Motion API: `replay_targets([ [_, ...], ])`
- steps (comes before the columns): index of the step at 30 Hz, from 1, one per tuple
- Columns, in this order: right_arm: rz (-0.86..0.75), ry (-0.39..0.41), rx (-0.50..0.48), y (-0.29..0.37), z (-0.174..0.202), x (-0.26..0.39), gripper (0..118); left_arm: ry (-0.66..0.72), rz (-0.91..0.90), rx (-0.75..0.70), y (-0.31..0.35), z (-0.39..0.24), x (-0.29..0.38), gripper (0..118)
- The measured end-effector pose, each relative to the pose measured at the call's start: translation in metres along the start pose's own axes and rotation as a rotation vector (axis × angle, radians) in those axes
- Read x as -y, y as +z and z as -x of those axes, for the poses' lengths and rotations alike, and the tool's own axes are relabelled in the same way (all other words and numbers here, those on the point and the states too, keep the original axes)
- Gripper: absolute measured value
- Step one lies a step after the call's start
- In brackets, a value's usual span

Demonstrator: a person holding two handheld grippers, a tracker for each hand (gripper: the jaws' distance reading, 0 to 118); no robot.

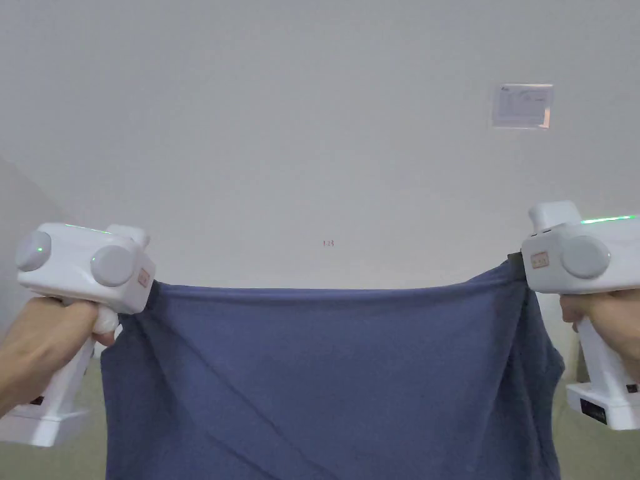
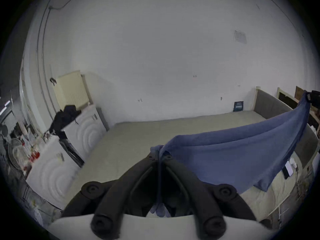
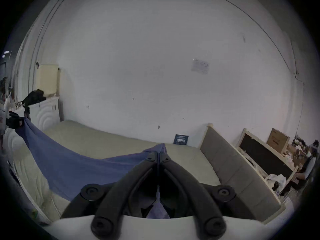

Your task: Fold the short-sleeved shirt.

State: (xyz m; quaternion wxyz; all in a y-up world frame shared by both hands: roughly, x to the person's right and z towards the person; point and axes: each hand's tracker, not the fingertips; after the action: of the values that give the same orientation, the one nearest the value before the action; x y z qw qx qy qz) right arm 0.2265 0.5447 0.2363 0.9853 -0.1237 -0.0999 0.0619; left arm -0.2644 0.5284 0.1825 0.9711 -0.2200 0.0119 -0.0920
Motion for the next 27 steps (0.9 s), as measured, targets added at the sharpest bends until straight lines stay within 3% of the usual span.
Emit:
replay_targets([
  [2,-0.025,-0.045,-0.011,-0.013,0.001,-0.009,0,-0.03,-0.008,-0.038,-0.007,-0.002,-0.012,2],
  [15,-0.089,0.024,0.075,-0.128,0.02,-0.097,0,0.016,-0.106,-0.094,-0.096,0.002,-0.103,2],
  [27,-0.079,0.029,0.113,-0.22,0.036,-0.089,0,0.003,-0.097,-0.134,-0.204,-0.024,-0.108,2],
])
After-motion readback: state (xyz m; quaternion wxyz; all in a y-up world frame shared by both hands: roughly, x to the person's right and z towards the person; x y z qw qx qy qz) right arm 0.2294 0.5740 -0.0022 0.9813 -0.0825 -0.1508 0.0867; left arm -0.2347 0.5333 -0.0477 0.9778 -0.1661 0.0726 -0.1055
